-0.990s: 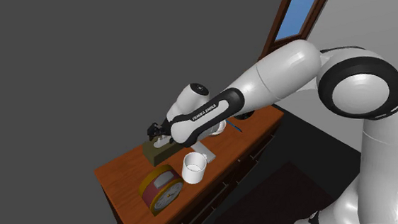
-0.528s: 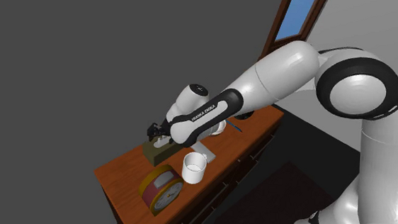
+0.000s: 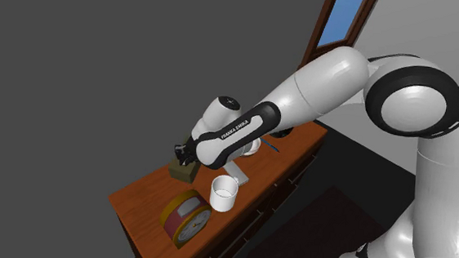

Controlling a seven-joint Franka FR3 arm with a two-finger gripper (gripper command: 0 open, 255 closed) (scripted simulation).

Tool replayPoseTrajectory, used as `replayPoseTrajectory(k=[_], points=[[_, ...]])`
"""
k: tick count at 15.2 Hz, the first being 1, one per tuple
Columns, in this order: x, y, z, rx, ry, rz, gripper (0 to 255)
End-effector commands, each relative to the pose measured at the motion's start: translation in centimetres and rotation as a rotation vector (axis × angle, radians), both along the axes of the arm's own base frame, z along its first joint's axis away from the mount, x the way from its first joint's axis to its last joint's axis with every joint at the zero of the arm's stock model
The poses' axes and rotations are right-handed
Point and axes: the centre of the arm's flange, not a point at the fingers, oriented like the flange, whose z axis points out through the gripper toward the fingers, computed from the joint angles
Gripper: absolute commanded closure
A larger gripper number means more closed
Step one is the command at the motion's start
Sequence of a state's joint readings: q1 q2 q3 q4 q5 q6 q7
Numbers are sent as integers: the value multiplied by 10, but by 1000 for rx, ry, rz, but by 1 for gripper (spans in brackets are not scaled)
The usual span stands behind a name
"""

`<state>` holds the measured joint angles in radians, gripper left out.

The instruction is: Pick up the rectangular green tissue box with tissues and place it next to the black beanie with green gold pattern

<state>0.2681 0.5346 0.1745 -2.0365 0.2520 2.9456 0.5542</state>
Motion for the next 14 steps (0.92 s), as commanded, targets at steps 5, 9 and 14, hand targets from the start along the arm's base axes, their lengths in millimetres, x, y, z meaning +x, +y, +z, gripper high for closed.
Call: replayPoseTrajectory(k=[5,9,14], points=[[-1,-1,8,-2,4,-1,255],[0,-1,29,-2,4,-1,255],[0,-1,56,-2,4,-1,255]])
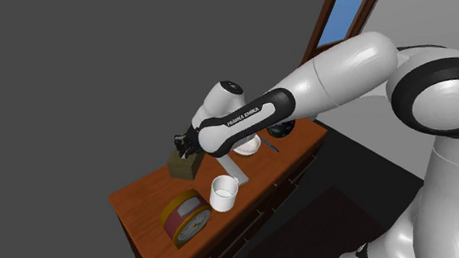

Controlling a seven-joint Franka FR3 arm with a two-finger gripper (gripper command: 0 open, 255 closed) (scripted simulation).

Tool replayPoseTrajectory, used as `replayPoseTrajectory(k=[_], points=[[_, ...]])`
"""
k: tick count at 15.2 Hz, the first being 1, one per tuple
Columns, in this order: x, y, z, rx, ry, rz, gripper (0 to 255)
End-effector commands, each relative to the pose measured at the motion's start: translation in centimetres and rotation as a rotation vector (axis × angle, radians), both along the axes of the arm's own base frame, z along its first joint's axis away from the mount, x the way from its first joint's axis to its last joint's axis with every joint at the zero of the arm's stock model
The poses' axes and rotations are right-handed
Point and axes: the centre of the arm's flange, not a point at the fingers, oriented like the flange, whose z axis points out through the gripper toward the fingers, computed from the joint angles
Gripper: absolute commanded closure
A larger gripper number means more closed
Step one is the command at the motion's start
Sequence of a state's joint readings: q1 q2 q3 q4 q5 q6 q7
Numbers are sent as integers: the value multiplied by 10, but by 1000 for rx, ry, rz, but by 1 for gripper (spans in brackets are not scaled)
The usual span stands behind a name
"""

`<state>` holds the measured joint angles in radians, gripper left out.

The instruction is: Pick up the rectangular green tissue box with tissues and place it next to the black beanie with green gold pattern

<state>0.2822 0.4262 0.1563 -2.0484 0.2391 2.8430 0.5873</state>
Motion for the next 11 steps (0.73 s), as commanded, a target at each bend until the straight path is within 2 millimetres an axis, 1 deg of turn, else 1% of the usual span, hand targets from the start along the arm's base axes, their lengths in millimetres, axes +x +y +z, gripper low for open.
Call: replayPoseTrajectory(k=[1,11], points=[[1,-2,11,0,-3,-2,255],[1,-2,64,0,-3,-2,255]])
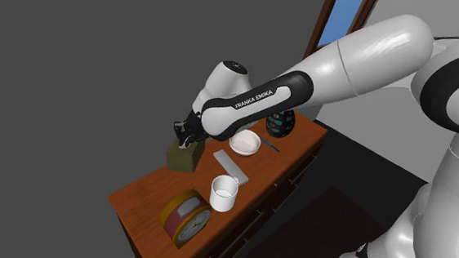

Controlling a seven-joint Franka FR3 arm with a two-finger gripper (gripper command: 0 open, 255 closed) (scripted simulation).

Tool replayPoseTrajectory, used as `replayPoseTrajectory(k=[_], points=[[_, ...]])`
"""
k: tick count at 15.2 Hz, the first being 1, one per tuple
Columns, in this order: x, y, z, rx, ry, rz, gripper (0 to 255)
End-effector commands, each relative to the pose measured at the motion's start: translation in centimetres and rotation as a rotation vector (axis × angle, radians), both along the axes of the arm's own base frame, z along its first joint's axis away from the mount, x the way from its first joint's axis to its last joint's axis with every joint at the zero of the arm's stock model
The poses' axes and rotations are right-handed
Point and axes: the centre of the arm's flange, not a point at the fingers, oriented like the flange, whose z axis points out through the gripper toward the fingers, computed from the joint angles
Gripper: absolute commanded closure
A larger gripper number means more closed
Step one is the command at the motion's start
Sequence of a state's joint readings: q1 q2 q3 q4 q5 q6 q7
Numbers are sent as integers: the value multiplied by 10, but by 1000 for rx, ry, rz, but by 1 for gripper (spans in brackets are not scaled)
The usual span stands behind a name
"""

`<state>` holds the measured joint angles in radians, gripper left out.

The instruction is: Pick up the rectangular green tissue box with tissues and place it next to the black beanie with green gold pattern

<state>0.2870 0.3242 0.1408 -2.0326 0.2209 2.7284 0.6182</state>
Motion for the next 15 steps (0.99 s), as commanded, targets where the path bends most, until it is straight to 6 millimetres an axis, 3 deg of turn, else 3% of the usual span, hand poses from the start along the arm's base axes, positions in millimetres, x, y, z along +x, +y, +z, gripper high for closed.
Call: replayPoseTrajectory(k=[1,15], points=[[-1,0,12,0,-1,0,255],[-1,0,86,0,-1,0,255]])
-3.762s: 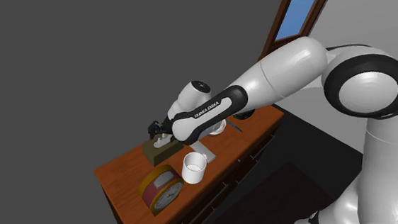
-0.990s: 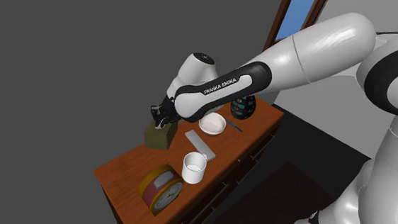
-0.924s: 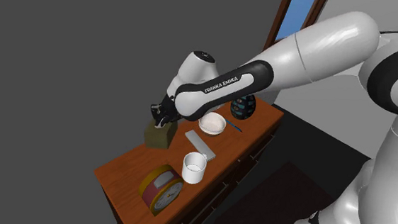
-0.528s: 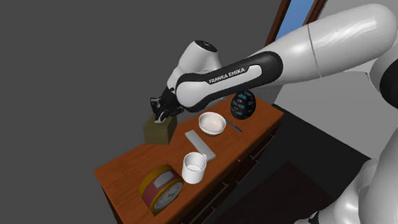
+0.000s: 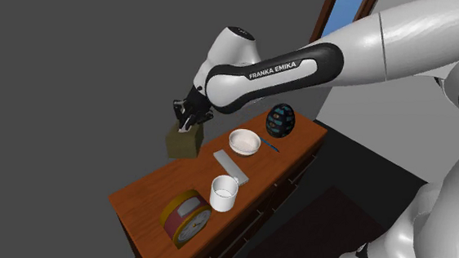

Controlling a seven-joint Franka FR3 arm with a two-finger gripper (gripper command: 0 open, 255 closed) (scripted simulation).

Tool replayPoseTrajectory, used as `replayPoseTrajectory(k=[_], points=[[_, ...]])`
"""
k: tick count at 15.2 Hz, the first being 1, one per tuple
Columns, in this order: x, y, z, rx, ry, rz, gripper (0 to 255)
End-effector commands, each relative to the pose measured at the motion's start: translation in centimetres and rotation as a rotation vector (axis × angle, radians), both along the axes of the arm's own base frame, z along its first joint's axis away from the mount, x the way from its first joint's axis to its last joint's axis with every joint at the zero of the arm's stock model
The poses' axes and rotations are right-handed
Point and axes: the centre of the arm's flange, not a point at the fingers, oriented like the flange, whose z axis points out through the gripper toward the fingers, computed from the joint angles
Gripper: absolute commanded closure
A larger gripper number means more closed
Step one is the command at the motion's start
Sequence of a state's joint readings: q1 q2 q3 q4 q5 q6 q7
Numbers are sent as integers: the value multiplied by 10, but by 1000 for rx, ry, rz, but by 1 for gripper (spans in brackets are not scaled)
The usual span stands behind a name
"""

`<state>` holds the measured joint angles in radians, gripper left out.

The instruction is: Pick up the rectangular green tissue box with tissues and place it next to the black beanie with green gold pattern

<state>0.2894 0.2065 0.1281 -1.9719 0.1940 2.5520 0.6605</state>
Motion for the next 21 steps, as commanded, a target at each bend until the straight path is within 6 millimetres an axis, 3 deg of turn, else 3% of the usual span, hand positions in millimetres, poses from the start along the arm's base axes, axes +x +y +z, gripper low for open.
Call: replayPoseTrajectory(k=[1,14,21], points=[[-1,0,10,0,0,0,255],[-1,0,74,0,0,0,255],[-14,-91,74,0,0,0,255]])
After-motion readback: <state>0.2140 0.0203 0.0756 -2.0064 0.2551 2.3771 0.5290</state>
